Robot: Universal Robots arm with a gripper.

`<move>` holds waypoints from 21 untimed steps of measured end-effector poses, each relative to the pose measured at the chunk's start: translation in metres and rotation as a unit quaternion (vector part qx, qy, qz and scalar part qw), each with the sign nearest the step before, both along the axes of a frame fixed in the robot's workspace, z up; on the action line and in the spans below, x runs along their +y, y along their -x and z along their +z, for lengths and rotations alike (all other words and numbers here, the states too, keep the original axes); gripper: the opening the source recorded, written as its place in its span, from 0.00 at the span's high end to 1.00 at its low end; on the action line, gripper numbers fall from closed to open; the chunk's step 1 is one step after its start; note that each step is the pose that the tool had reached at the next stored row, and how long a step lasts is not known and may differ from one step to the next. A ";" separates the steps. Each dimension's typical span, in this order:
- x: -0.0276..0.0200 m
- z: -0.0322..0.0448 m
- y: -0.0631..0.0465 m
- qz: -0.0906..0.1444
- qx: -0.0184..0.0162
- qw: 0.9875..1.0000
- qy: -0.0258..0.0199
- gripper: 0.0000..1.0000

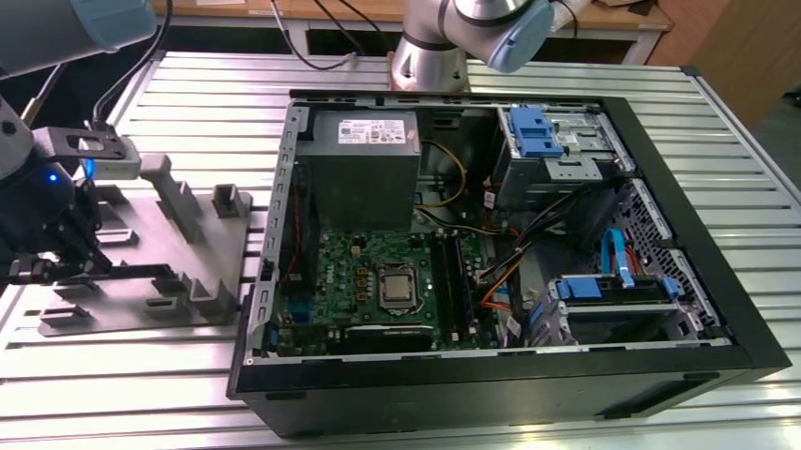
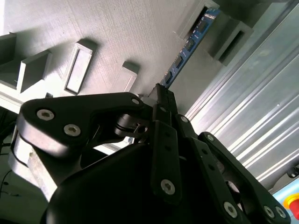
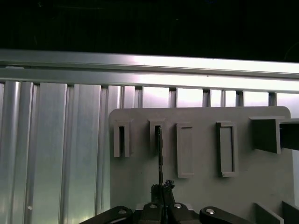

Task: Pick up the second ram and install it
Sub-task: 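Pick up the second ram and move it above second insertion slot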

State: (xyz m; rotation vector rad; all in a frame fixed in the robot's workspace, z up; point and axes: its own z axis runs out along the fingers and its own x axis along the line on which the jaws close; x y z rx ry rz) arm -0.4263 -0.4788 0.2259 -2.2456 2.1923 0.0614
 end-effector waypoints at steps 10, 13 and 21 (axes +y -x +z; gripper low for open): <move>0.0000 0.0236 0.000 0.000 0.000 1.000 0.000 0.89; 0.0000 0.0344 0.000 0.000 0.000 1.000 0.000 0.89; 0.0000 0.0664 0.000 0.000 0.000 1.000 0.000 0.89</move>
